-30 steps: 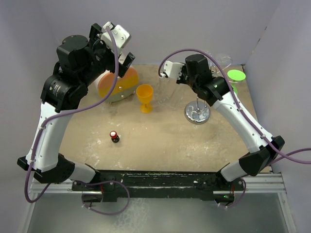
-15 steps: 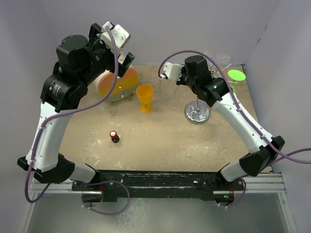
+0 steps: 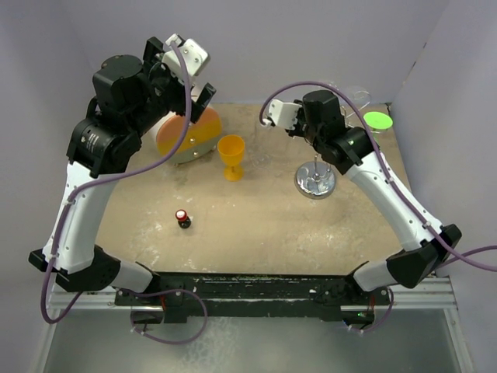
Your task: Place the wine glass upside down on the wine glass rack
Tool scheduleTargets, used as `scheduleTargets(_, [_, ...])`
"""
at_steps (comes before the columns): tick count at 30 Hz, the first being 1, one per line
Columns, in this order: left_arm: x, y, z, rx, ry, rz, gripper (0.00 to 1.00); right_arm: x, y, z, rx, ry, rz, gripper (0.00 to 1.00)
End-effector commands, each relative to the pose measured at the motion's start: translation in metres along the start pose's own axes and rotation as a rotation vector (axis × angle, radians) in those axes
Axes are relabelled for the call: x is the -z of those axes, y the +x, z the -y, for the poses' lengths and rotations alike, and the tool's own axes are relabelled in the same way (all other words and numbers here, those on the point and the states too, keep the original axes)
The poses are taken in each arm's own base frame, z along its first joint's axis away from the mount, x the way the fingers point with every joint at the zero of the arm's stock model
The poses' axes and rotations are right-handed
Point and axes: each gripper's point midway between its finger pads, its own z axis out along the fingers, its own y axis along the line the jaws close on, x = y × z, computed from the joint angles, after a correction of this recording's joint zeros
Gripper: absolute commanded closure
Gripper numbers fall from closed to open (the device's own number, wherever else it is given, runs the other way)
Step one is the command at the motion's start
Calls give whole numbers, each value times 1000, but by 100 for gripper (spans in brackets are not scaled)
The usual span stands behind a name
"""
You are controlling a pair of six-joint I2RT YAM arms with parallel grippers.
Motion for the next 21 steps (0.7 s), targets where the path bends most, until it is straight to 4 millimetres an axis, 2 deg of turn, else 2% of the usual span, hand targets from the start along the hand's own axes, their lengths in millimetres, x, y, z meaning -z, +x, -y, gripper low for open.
scheduleTargets(1, [-3, -3, -8, -1, -30, 14, 1, 16, 11, 21, -31, 77, -15, 60])
scheduleTargets(12, [-9, 5, -3, -3, -16, -10, 1, 27, 19, 35, -54, 114, -20, 55])
scheduleTargets(21, [-30, 24, 14, 3, 48, -58, 1, 50, 24, 51, -105, 135, 25, 54])
